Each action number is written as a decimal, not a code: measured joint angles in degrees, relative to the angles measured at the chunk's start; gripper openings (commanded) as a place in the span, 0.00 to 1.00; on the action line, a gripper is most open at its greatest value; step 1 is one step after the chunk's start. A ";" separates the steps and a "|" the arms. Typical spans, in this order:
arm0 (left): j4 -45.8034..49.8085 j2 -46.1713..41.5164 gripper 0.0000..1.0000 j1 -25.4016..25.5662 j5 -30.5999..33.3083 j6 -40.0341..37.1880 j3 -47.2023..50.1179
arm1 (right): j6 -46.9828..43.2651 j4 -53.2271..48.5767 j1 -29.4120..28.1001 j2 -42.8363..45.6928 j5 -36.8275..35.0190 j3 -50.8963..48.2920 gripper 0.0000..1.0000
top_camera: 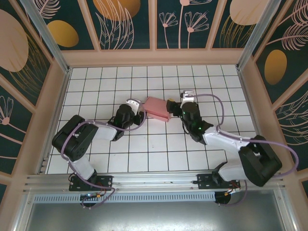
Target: Fold the paper box
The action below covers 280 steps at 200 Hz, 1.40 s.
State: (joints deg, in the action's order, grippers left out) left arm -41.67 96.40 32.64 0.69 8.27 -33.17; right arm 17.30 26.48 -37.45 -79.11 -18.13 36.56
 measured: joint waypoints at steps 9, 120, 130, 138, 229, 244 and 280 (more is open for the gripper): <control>0.48 -2.05 0.93 0.00 -0.48 -0.48 1.25 | 1.18 -0.74 0.35 -1.79 1.11 0.68 0.78; 15.96 -13.00 0.94 -3.48 -4.39 13.42 -7.96 | 4.63 -4.04 2.08 -14.97 6.19 1.70 0.66; 18.47 -9.49 0.90 -4.72 -4.50 15.30 -12.33 | 4.46 -4.04 2.27 -14.97 6.32 1.70 0.64; 20.24 -6.71 0.87 -5.49 -4.68 16.44 -15.32 | 4.50 -4.07 2.64 -15.02 6.69 1.75 0.63; 30.75 10.32 0.79 -7.30 -15.85 23.56 -24.20 | 3.76 -4.92 9.77 -15.10 19.58 3.04 0.73; 30.36 9.86 0.83 -7.30 -16.90 24.68 -23.43 | 4.11 -4.90 10.03 -14.40 21.59 3.04 0.74; 29.16 7.17 0.80 -7.23 -18.25 29.55 -18.97 | 5.51 -4.83 10.62 -14.05 26.36 3.04 0.74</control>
State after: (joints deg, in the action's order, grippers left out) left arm -12.51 103.57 25.41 -17.56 37.82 -52.14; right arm 22.81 21.65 -26.83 -93.17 8.23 39.59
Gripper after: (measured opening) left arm 0.820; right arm 0.737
